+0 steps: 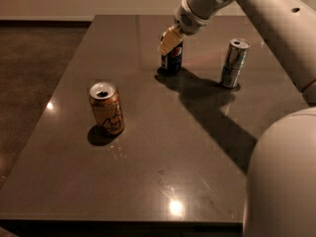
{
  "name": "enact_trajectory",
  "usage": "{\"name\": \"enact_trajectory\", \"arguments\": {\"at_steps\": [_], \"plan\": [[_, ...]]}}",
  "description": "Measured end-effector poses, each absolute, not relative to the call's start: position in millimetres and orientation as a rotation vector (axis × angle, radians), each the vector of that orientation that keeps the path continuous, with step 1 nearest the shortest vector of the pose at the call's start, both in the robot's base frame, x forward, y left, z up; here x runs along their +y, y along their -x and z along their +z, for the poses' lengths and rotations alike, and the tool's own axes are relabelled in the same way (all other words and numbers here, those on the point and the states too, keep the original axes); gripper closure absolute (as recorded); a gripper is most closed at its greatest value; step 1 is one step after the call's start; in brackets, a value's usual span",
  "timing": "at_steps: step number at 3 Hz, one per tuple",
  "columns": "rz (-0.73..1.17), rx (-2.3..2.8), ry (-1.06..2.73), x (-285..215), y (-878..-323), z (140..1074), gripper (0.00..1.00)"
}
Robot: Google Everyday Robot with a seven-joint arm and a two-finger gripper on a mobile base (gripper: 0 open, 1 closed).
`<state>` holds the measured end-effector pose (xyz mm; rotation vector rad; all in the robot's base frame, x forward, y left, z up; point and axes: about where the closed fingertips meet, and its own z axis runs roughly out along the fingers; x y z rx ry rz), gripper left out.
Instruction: Move pepsi can near redbull can
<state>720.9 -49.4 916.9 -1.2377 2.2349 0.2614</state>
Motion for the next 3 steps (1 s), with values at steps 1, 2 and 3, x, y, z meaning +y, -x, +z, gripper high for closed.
{"name": "enact_trajectory", "arguments": {"at_steps": [1,2,3], "plan": [[0.231,2.236,1.243,-61.7,-719.4,924.3,0.87],[0.191,2.251,1.233,-82.0,-718.6,931.0,1.00],[0.175,2.274,1.209,-103.2,-719.1,932.9,1.00]]}}
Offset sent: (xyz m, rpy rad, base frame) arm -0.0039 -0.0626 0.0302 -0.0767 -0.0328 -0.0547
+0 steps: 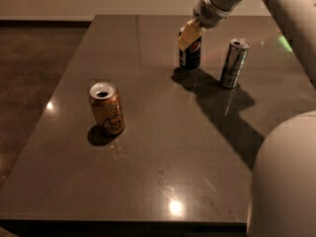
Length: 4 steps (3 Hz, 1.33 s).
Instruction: Move pepsi can near redbull can
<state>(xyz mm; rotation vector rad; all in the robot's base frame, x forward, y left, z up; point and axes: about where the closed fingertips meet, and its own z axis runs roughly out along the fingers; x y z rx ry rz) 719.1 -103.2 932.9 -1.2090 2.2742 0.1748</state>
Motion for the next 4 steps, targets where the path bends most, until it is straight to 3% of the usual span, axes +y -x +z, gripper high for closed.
{"name": "enact_trajectory", "arguments": {"at_steps": [3,4], "plan": [[0.188,2.351,1.124,-148.8,-717.0,915.2,1.00],[0.185,2.373,1.078,-165.0,-713.9,913.1,0.83]]}}
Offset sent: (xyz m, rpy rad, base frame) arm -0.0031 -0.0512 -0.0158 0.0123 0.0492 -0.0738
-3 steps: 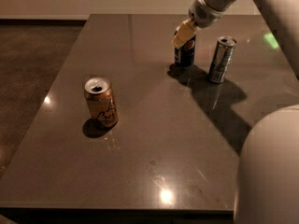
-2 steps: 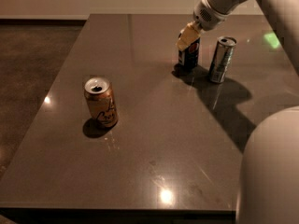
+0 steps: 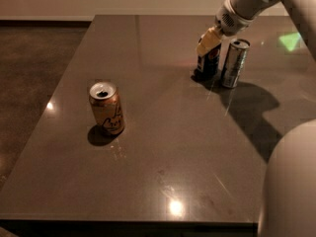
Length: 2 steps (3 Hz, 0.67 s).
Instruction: Move pepsi can near redbull can
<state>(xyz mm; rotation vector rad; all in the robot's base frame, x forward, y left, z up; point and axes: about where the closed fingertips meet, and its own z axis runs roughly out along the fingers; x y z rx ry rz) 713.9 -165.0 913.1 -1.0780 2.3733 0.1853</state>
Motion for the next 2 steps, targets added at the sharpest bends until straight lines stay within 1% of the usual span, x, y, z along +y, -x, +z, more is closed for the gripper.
{"name": "enact_trajectory", "arguments": {"at_steps": [2], "plan": [[0.188,2.388,1.039,-177.9,-710.5,910.3,0.37]]}}
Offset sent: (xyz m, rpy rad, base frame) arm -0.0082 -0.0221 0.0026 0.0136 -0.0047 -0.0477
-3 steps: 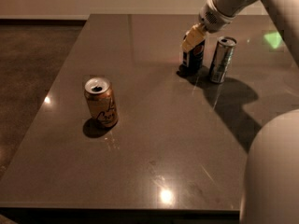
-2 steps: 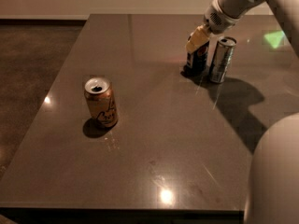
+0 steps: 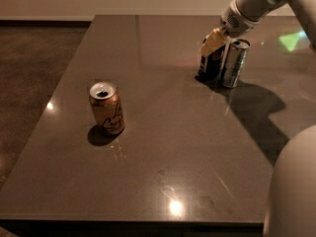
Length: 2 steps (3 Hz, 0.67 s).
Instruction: Move pepsi can near redbull can
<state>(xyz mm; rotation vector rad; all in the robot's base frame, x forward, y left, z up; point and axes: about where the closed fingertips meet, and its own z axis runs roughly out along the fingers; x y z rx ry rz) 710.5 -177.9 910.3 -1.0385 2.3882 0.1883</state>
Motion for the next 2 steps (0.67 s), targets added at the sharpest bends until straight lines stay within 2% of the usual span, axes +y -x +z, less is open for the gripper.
{"name": "enact_trajectory", "arguments": {"at_steps": [1,2], "plan": [[0.186,2.386,1.035,-179.8,-709.8,910.7,0.14],[0.185,2.381,1.037,-180.6,-709.9,912.5,0.00]]}}
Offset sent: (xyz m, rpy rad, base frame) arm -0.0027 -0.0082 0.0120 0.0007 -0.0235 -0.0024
